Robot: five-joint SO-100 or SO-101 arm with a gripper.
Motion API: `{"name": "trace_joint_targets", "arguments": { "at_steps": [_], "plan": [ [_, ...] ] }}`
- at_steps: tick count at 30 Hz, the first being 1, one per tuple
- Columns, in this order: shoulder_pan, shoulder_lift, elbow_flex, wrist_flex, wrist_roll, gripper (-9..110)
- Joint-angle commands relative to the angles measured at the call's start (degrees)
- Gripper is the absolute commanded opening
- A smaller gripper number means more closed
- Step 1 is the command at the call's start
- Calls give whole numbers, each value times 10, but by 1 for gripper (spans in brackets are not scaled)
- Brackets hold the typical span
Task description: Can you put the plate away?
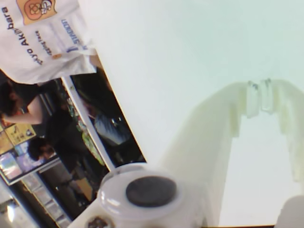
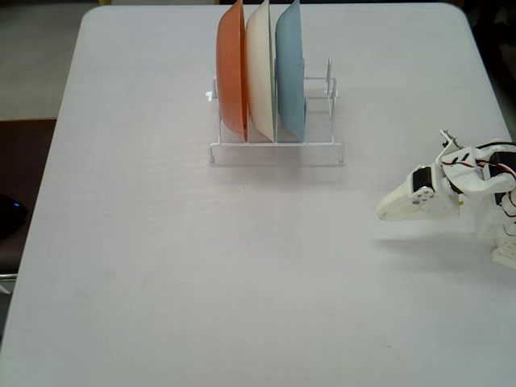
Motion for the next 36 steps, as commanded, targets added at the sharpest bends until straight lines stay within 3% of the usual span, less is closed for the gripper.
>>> {"name": "trace_joint_targets", "arguments": {
  "at_steps": [1, 36],
  "plan": [
    [-2, 8, -2, 2, 4, 0],
    [-2, 8, -4, -18, 20, 0]
  ]
}}
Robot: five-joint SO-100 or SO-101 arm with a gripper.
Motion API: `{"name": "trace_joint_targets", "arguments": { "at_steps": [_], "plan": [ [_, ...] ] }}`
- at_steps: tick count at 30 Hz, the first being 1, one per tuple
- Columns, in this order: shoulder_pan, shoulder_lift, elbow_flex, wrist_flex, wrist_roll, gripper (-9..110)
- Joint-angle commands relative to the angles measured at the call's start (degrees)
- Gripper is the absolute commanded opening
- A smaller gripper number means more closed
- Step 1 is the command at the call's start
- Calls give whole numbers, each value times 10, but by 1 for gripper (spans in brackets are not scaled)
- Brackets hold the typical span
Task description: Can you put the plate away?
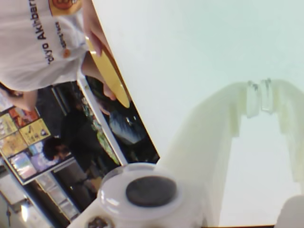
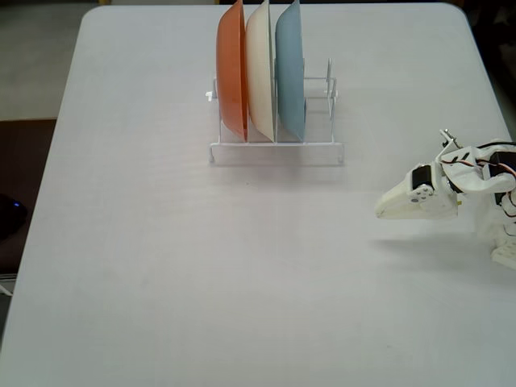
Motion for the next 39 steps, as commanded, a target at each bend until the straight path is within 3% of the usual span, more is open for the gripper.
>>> {"name": "trace_joint_targets", "arguments": {
  "at_steps": [1, 39],
  "plan": [
    [-2, 8, -4, 2, 3, 0],
    [-2, 8, -3, 16, -1, 0]
  ]
}}
